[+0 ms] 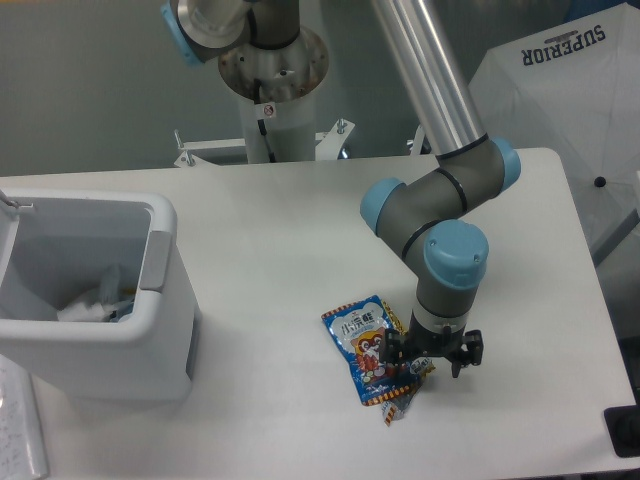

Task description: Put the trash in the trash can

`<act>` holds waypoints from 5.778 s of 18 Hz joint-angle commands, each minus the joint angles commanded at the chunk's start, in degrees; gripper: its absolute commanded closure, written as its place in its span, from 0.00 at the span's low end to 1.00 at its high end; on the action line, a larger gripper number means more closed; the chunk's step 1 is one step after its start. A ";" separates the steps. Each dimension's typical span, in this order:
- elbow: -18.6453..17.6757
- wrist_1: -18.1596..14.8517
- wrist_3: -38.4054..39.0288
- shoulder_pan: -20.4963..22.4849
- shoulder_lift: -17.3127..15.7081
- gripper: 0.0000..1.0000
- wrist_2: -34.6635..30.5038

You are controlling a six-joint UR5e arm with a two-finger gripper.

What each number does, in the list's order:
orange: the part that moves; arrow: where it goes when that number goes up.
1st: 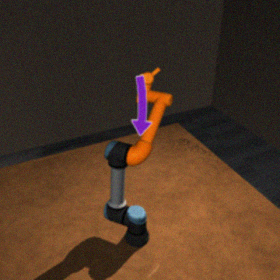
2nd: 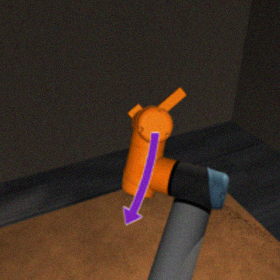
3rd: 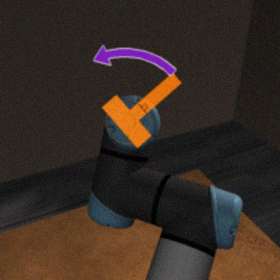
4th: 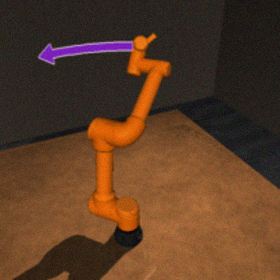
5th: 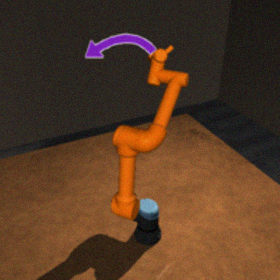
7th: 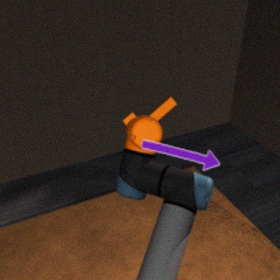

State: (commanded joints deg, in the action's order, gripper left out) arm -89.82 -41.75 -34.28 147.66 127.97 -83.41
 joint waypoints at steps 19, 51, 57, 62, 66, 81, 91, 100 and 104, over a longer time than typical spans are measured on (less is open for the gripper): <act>-1.49 -0.18 0.18 -0.18 -1.23 0.76 -0.26; 10.90 -0.26 29.87 -4.73 -24.07 1.00 12.04; 9.50 -0.26 34.54 -10.71 -28.64 1.00 12.65; 5.63 -0.26 29.90 -12.65 -35.67 1.00 19.40; -0.07 -0.35 21.73 -13.53 -41.56 1.00 25.13; -4.75 -0.53 14.77 -24.87 -39.29 0.95 25.31; -4.66 -0.53 12.75 -24.87 -39.20 0.00 24.70; -4.39 -0.88 3.28 -13.19 -35.51 0.00 -1.63; -4.48 -0.97 -7.72 -8.19 -31.38 0.00 -9.04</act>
State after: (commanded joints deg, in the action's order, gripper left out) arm -94.31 -42.71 -41.99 139.47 96.59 -92.45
